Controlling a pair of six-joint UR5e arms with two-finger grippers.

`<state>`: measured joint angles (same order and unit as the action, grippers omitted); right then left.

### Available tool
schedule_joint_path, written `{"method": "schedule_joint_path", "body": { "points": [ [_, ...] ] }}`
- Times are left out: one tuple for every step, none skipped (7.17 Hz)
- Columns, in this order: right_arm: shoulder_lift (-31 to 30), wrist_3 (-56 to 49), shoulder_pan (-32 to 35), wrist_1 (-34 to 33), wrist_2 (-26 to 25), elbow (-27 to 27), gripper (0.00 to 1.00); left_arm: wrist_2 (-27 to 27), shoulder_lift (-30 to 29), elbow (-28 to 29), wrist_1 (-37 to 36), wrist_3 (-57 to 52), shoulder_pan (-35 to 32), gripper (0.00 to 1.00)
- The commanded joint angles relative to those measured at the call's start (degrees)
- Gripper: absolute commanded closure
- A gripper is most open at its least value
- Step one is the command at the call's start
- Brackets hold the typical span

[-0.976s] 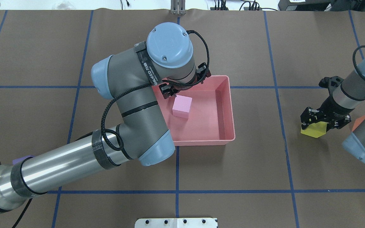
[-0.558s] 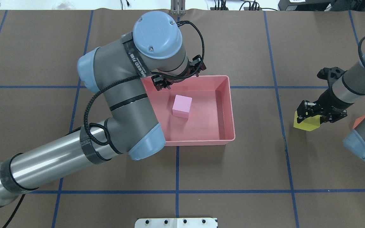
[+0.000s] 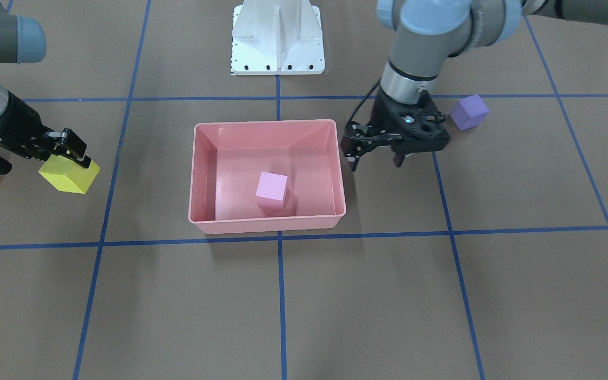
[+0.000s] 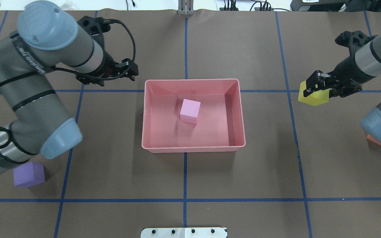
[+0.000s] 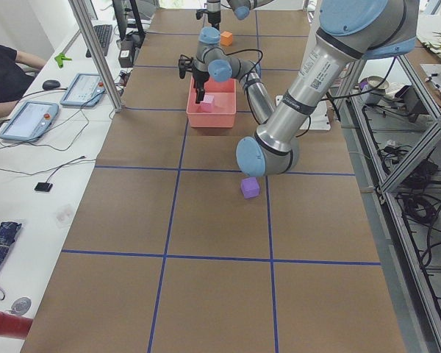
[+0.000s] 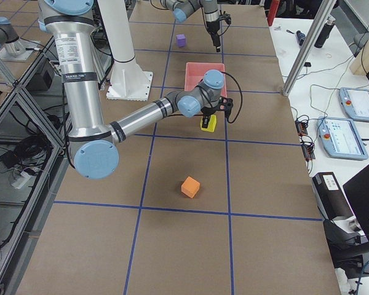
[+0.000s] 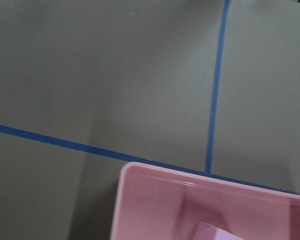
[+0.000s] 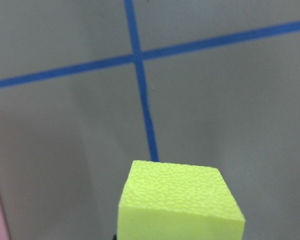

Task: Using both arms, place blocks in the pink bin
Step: 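Carry the yellow cube over the bin while the left gripper nears the purple cube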

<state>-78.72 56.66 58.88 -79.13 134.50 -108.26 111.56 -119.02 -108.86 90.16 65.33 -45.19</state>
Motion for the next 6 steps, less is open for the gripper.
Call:
{"method": "schedule_joint_path", "body": {
  "points": [
    [6.5,0.2,1.9,-1.8,2.2,0.0,1.0,1.7,16.5,-9.2,0.3,-11.9,-3.8,0.0],
    [12.4,0.3,-0.1,-7.3,1.3,0.2,1.0,1.3,22.1,-12.0,0.3,-11.1,-3.8,0.0],
    [16.6,0.4,-2.3,-11.7,-1.0,0.3,1.0,1.3,28.3,-15.7,0.5,-9.9,-3.8,0.0],
    [17.6,1.0,-6.1,-11.8,-4.3,0.2,1.0,-3.3,29.5,-16.5,0.7,-2.5,-3.5,0.0],
    [19.7,4.9,-8.9,-11.8,-6.7,0.7,1.0,-4.7,30.3,-16.6,0.8,2.0,-2.5,0.0],
    [21.0,5.2,-10.7,-11.8,-8.4,0.8,1.0,-4.8,34.5,-16.7,6.2,3.6,-1.8,0.0]
  ]
}}
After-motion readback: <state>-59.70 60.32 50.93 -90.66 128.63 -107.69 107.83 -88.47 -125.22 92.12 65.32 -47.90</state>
